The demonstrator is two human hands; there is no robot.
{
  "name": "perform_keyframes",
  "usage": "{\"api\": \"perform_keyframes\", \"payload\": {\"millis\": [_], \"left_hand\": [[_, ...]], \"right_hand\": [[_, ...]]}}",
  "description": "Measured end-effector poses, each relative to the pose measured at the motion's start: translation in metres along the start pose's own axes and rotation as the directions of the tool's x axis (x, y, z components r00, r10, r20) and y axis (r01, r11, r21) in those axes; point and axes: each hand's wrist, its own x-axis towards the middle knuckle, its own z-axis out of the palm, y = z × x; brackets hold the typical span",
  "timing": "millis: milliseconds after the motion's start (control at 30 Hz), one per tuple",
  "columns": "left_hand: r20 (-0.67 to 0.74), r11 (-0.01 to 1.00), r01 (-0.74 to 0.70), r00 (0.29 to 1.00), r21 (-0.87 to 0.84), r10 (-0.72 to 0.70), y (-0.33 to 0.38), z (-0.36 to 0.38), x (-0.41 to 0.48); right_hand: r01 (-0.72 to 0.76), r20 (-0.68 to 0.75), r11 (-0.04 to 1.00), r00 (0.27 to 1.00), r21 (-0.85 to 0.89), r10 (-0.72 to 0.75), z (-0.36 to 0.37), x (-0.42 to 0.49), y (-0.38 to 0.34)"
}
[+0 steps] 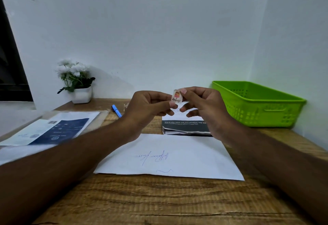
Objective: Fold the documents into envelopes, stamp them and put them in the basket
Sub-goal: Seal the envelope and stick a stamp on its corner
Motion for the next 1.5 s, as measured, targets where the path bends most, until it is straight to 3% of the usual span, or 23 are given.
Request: {"api": "perform_keyframes", "payload": {"millis": [500,967,1500], "left_hand": [[-0.076,0.995,-0.032,0.997,-0.093,0.025,-0.002,0.001,-0.002],[-0.183,0.988,-0.151,0.972,-0.016,0.145,0.009,-0.007,0.005],[-0.198,0.980,-0.192,0.964,-0.052,0.179,0.012,-0.011,0.006]], "right_hand": [[0.009,-0.013,0.999,1.000,0.047,-0.008,0.000,-0.005,0.000],[-0.027,-0.001,0.999,1.000,0.029,0.027,0.006,-0.007,-0.006],[-0.101,0.068,0.995,0.993,-0.005,0.101,0.016,-0.014,-0.006]]}}
